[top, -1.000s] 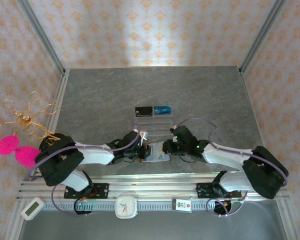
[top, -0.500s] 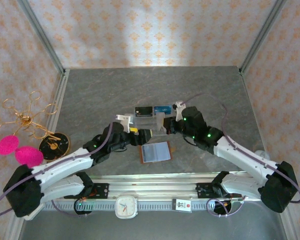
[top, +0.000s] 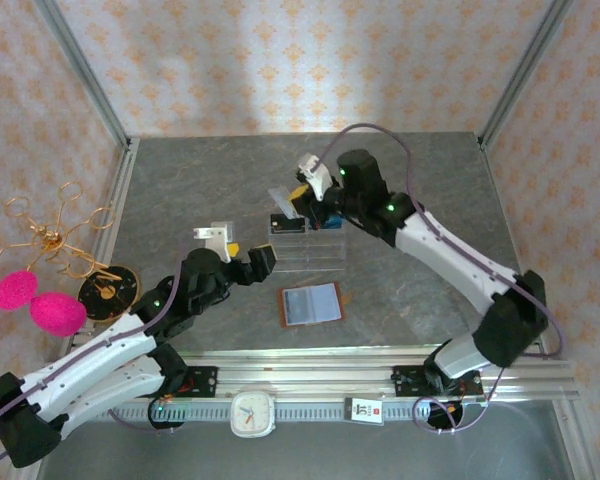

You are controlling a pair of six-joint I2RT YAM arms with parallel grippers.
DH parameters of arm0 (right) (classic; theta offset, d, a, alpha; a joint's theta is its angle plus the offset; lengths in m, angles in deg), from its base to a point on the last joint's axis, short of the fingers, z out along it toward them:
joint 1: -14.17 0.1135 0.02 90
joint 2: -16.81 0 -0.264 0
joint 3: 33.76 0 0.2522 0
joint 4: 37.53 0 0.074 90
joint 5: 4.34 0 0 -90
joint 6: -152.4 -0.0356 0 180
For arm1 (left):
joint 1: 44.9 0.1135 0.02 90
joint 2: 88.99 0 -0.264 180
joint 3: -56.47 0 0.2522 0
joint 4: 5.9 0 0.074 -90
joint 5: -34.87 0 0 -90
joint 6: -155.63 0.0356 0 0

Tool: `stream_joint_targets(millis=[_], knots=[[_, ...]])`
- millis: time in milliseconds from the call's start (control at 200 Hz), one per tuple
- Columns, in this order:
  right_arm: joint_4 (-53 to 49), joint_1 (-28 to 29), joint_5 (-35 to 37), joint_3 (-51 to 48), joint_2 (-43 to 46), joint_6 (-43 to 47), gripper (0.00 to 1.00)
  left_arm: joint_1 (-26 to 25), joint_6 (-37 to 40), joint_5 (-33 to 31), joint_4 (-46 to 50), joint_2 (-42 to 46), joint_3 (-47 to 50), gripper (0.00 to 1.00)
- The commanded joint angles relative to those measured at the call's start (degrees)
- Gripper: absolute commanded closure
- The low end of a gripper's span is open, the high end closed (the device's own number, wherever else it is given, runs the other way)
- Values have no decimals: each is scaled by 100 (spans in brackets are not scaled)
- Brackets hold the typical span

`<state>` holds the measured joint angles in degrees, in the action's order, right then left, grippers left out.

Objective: Take the credit cards out of the card holder

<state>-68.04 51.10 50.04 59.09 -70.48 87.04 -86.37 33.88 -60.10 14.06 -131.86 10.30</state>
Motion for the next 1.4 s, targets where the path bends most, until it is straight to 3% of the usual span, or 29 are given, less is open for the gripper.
stream_joint_targets(millis=[0,165,521,911,1397], knots=[[-1405,-97,-755,757,-570,1479,100,73,230,-510,146,212,1,1],[-2587,-116,-853,1675,-1351,2605,100,97,509,-840,19,328,10,1],[-3889,-116,-356,2755,-2568,3899,100,148,951,-1600,-442,385,101,1],[-4326,-107,-345,2976,-2919,4365,100,241,920,-1556,-762,35,277,1],[-4081,-26,17,2811,-3079,4309,100,309,932,-1267,-980,-204,351,1]])
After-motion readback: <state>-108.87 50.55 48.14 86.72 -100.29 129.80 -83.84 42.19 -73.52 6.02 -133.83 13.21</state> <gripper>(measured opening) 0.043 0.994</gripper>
